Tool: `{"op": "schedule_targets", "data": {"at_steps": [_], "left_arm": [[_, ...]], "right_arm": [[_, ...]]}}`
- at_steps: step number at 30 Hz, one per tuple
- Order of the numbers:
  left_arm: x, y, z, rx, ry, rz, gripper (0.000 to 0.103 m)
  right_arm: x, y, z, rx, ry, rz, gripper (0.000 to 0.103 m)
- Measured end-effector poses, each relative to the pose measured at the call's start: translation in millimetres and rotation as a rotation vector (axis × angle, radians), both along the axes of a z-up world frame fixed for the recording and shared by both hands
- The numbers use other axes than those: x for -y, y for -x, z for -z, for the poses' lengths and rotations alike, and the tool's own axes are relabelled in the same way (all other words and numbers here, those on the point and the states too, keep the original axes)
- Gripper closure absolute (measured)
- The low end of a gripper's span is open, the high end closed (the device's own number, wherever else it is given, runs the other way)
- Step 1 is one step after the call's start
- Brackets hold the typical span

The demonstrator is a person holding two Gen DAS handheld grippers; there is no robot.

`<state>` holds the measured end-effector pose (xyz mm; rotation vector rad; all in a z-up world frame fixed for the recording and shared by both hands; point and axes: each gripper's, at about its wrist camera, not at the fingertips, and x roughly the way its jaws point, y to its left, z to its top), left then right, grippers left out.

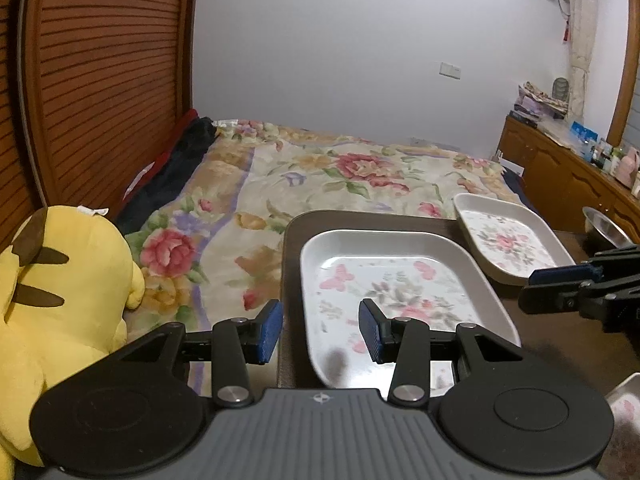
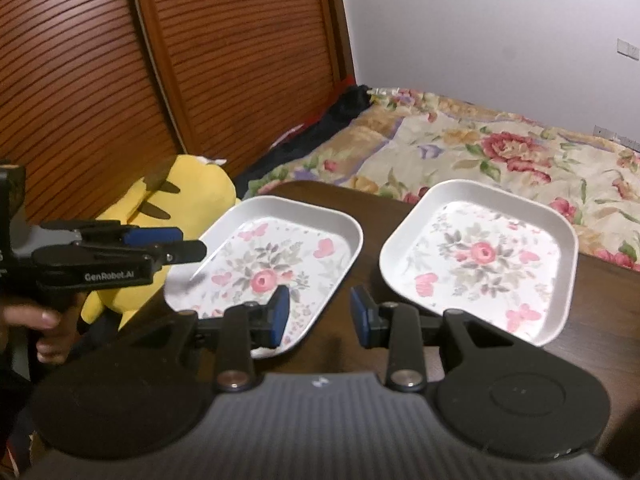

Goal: Organize plates and bowls

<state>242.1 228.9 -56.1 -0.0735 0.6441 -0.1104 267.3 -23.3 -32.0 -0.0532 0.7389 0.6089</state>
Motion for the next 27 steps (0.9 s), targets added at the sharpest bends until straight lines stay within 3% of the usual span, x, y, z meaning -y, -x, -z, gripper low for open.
{"op": "schedule_targets", "data": {"at_steps": [13, 20, 27], "left_arm": [[-11, -17, 15, -0.017, 0.036, 0.017, 0.067], [-9, -18, 17, -0.021, 0.043, 0.029, 0.078], [-7, -17, 18, -0.023, 0.044, 0.035, 0.088]], "right_arm": [[-9, -12, 14, -0.049, 0.022, 0.000, 0.068], [-11, -15, 16, -0.064, 0.018, -0.003, 0.068], [-15, -15, 18, -0.072, 0.019, -0.029, 0.080]]}}
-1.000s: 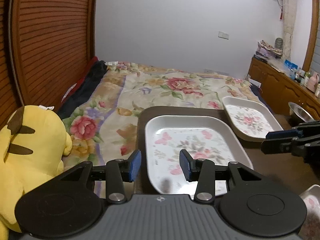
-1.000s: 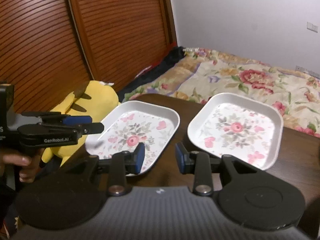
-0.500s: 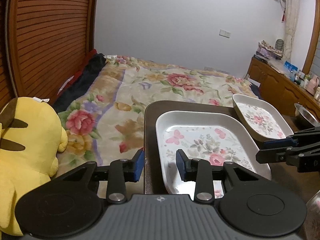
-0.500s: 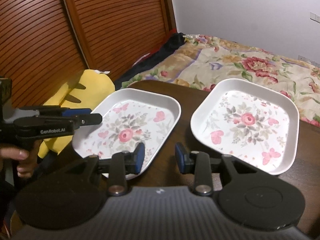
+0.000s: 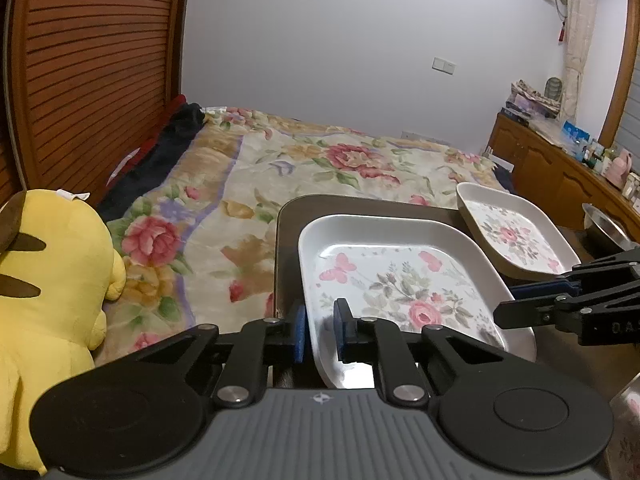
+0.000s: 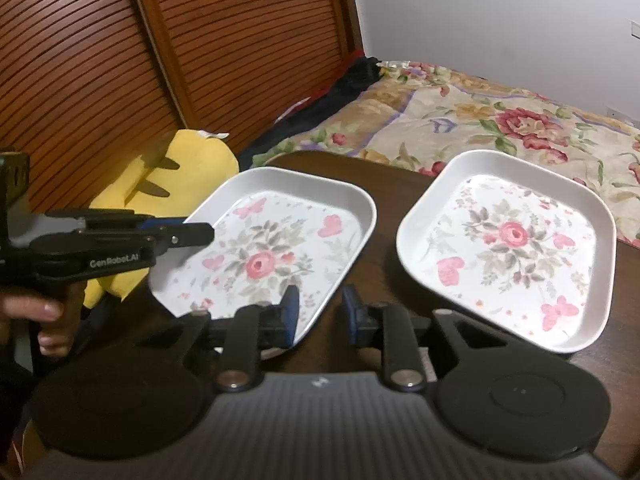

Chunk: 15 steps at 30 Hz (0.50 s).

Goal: Organize plates and bowls

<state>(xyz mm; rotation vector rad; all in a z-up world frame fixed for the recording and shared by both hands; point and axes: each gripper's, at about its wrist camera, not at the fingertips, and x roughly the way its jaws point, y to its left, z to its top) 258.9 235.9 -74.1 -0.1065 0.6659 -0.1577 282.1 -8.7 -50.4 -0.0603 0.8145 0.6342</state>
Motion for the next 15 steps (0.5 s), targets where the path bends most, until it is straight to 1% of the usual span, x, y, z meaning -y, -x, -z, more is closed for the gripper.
{"op": "schedule_targets", "data": {"at_steps": [2, 10, 15], "left_arm": [[1, 2, 0, 0.000, 0.004, -0.002, 0.089], [4, 11, -1, -0.011, -0.007, -0.009, 0.090], [6, 18, -6, -0.002, -0.007, -0.009, 0.090]], "right_arm": [[0, -1, 2, -0.010, 0.000, 0.003, 0.085], [0, 0, 3, -0.036, 0.004, 0.013, 0.088], [2, 7, -2, -0.022, 0.005, 0.011, 0.088]]}}
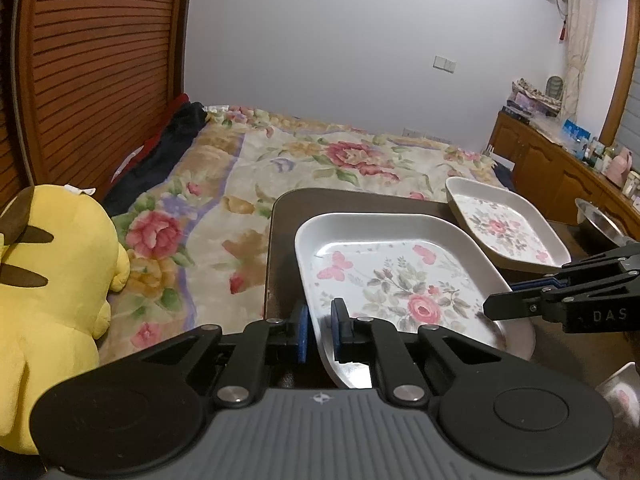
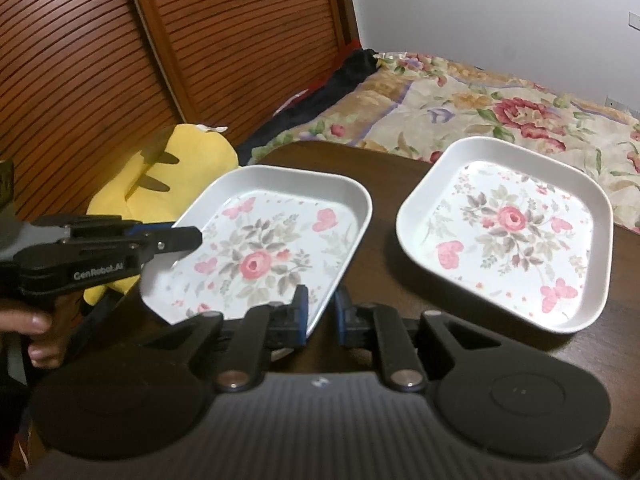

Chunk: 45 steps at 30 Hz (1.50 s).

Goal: Organize plates and bowls

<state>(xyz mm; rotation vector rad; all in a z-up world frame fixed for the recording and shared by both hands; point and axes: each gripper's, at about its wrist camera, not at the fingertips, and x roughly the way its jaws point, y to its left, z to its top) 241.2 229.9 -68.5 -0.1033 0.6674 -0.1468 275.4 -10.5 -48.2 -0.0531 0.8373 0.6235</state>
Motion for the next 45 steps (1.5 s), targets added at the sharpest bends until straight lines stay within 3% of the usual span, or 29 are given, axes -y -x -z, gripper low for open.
{"op": "schedule_targets", "data": {"at_steps": [14, 30, 45], "left_arm": [[13, 25, -27, 0.047, -0.014, 0.012, 0.090], [56, 69, -62, 0.117, -0.018, 0.082, 0.089], [93, 108, -59, 0.094, 0.018, 0.120, 0.089]], "right_arm": [[15, 21, -24, 0.045, -0.030, 0.016, 0.088], [60, 67, -56, 0.110, -0.054, 0.088, 0.088], [102, 114, -53, 0.128, -0.082, 0.130, 0.088]]}}
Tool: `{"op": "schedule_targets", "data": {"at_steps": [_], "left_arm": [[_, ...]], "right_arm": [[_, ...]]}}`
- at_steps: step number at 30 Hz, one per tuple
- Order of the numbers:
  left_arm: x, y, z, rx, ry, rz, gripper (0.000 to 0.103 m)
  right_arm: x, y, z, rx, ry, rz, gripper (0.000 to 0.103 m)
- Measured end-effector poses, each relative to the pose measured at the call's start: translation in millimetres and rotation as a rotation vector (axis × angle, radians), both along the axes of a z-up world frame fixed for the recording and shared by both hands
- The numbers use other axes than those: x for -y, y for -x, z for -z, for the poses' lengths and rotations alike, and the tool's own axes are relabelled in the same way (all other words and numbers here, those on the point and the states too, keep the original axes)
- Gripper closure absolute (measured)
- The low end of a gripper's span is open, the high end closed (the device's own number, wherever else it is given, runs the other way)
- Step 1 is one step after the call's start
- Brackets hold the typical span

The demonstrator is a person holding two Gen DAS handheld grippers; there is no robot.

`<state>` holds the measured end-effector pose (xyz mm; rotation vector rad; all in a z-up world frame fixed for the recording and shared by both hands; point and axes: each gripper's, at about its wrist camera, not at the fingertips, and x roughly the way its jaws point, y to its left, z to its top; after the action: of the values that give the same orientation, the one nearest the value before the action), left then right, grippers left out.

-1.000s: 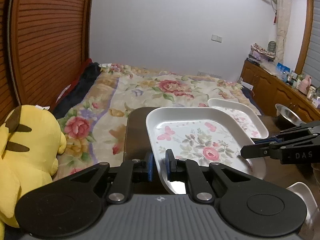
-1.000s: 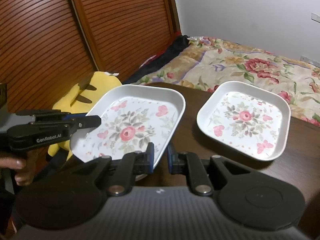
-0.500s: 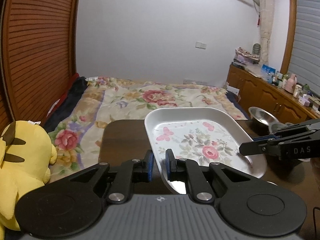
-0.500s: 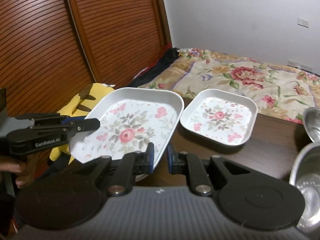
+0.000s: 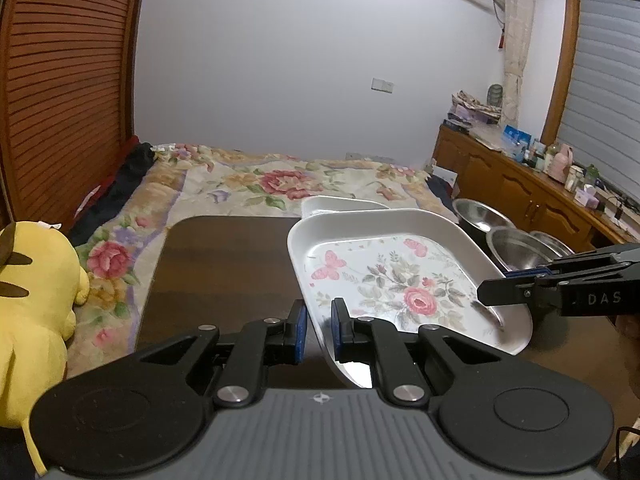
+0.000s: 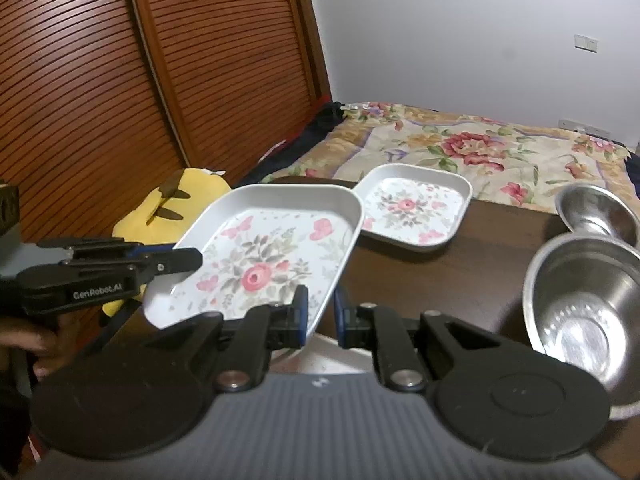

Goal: Organize plates and bowls

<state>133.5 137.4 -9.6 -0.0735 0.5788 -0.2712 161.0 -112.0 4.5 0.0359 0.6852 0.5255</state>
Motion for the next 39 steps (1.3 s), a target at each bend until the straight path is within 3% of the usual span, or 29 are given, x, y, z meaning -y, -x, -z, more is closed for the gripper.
{"op": "schedule_targets", "data": {"at_steps": [18, 39], "left_arm": [[33, 20, 6, -0.026, -0.042, 0.043, 0.089], [50, 38, 31, -0.081, -0.030, 0.074, 0.089]], "right_arm": [[34, 32, 23, -0.014, -0.070, 0.047, 0.088], [58, 63, 56, -0.025, -0.129, 0.131, 0.088]]}}
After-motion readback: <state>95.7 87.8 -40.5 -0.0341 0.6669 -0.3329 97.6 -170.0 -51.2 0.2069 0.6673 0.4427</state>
